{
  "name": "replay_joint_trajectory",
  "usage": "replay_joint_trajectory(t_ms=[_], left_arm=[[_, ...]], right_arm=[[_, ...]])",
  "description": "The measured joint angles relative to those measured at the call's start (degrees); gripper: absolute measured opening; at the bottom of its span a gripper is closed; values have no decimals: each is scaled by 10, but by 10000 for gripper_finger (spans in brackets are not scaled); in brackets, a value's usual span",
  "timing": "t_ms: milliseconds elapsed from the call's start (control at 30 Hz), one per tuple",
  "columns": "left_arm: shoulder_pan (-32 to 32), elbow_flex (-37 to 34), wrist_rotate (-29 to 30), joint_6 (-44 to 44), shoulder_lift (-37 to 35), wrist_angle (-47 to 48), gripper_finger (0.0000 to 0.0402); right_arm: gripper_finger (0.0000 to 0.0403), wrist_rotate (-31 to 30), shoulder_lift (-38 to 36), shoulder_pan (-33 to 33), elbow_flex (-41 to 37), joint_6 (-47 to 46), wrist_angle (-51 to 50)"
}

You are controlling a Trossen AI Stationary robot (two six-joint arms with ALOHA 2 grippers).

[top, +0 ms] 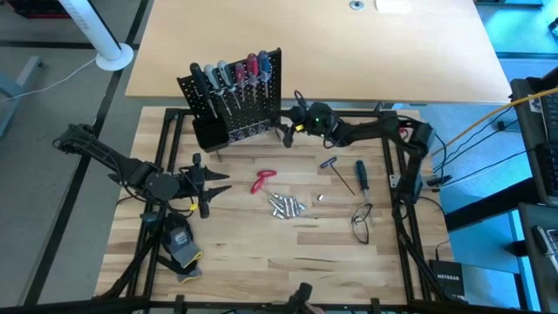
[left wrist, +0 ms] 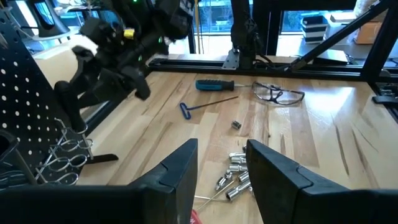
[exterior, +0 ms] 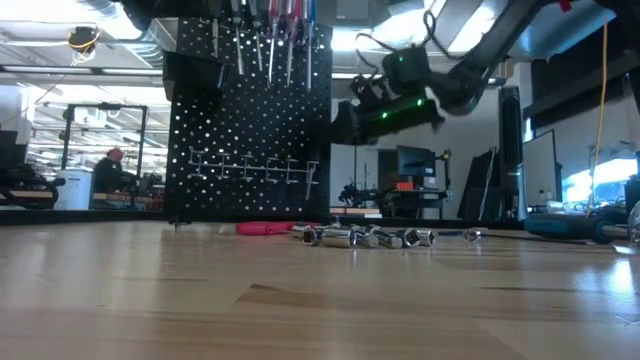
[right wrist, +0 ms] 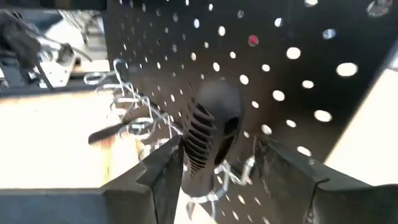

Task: Hang tools onto peg board
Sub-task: Hang the black screwdriver onto the peg board, then hang the blue screwdriver onto the peg board

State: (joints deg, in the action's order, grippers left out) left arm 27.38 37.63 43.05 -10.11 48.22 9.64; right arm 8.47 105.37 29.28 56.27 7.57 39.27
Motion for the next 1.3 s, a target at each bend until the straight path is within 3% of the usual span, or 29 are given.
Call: replay_joint_trajectory(t_ms=[367,533,833,967,1200,1300], left_arm=[[0,0,0,-1,0,0,127],[0,0,0,-2,0,0,127],[0,0,0,-7,0,2,127],[0,0,0,-21,9,5,127],[0,0,0,-59,40,6,127],[0,0,-1,-64,53,5,127]], right_arm=[[198,-10,-226,-40,0,-17,-428],[198,-9,-311,-77,0,-81,-549],[198,5,-336,-115,0,-118,-518],[198,11,-314,-137,1,-166,-488],[198,9,-245,-211,0,-153,-474],[198,-20,-215,-238,1,-145,-456]])
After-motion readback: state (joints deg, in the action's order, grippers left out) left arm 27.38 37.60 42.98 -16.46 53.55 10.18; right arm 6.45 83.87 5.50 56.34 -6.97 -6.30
